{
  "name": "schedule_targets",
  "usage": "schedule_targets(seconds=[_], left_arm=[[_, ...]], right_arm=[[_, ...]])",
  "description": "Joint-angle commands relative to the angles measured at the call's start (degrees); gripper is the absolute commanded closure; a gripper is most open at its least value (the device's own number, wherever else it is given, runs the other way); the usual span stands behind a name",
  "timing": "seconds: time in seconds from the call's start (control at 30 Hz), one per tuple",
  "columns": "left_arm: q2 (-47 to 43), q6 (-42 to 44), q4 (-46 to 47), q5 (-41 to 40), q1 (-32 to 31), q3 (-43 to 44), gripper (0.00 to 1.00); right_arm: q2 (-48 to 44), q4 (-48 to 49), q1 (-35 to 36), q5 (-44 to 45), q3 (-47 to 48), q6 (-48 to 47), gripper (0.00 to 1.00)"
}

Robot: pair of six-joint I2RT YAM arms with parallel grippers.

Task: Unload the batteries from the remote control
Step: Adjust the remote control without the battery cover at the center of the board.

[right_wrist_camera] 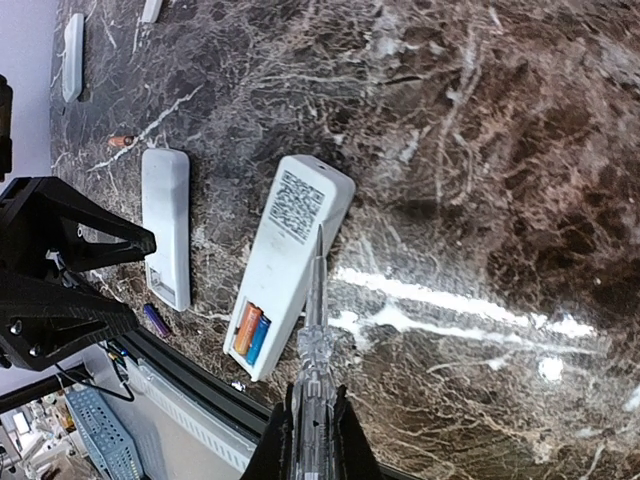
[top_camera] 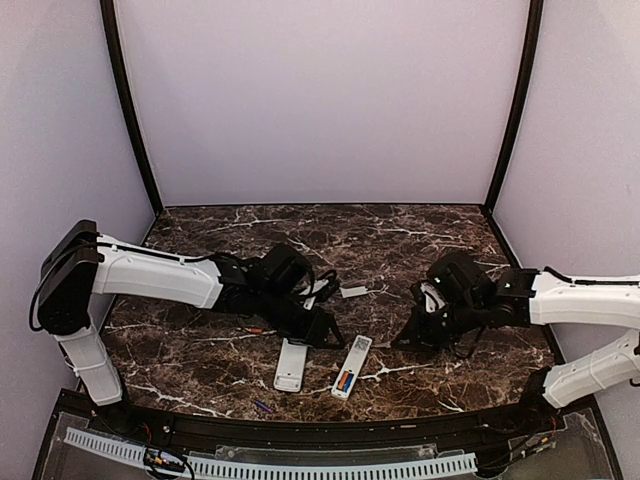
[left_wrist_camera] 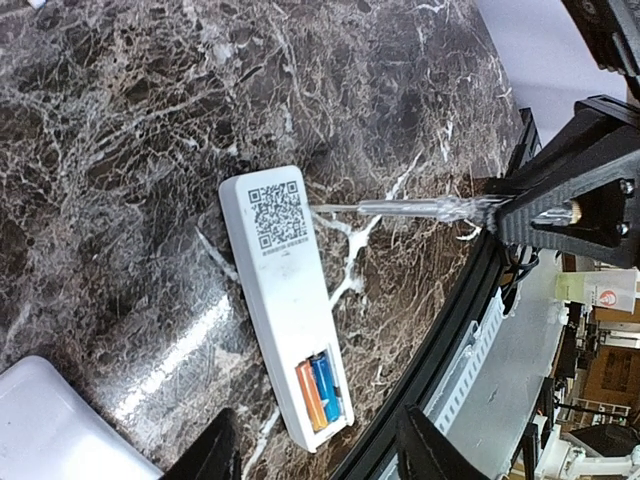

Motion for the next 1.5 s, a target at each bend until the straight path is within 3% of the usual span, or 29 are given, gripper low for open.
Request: schedule_targets(seconds=[0.0, 0.33, 0.8, 0.93, 1.47], left_arm=[[-4.3, 1.31, -2.26, -2.97, 0.3, -0.5, 0.47], [-8.24, 2.68, -4.75, -5.47, 2.28, -1.17, 0.45], [-11.74, 3.22, -4.52, -10.65, 4.16, -1.38, 0.41], [-12.48, 2.83, -4.19, -11.71, 4.24, -1.48, 0.4], [-16.96, 1.74, -5.76, -13.84, 4.42, -2.06, 0.37]], right_arm=[[4.41, 4.49, -0.08, -2.13, 3.72, -3.38, 1.0], [13.06, 5.42, 3.04, -2.46, 11.23, -6.81, 1.0], [-1.1, -12.78, 2.83, 9.63, 4.46, 2.18, 1.0], [-0.37, -10.61, 2.83, 8.13, 4.17, 1.61, 1.0], [16.6, 2.28, 3.98, -0.24, 13.34, -6.56, 1.0]])
